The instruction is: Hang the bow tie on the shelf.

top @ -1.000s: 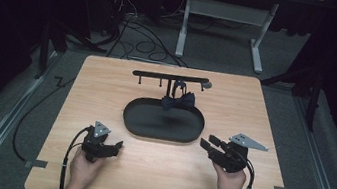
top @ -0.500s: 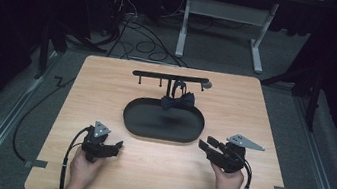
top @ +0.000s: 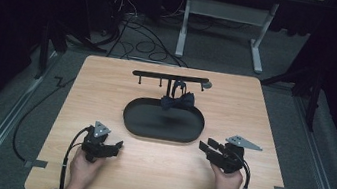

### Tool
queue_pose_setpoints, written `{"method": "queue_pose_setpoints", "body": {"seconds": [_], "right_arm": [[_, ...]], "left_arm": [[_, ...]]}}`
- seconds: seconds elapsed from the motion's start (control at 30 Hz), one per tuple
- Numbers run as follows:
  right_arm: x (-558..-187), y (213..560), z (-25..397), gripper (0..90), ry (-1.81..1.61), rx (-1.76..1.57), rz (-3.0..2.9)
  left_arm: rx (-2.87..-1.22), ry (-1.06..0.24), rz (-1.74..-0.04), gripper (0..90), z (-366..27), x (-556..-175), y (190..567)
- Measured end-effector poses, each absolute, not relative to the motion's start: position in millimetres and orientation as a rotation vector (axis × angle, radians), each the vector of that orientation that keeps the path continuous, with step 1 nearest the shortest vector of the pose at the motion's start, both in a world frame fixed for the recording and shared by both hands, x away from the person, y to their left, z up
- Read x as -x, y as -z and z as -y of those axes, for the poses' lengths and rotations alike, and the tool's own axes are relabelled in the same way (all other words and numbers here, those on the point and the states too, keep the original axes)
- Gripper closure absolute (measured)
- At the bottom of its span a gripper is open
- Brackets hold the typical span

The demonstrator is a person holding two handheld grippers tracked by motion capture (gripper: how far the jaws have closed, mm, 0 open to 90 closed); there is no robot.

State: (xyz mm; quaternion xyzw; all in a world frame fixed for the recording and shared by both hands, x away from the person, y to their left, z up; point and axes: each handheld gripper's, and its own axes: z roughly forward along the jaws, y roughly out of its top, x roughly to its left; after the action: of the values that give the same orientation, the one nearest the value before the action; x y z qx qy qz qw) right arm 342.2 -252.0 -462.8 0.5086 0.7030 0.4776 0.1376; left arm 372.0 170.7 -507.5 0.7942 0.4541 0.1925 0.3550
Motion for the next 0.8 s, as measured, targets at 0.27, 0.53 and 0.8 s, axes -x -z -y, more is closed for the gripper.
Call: {"method": "queue_pose_setpoints", "body": {"seconds": [0.27,0.53,0.8], "right_arm": [[-344,470,254,56.6,-1.347,-1.503,-2.028],[-347,477,254,56.5,-1.293,-1.518,-2.038],[-349,483,252,56.4,-1.245,-1.540,-2.047]], "left_arm": [[-2.052,-0.498,-1.174,25.4,-171,-372,508],[-2.052,-0.498,-1.173,25.4,-171,-372,508],[-2.051,-0.496,-1.175,25.4,-171,-372,508]]}}
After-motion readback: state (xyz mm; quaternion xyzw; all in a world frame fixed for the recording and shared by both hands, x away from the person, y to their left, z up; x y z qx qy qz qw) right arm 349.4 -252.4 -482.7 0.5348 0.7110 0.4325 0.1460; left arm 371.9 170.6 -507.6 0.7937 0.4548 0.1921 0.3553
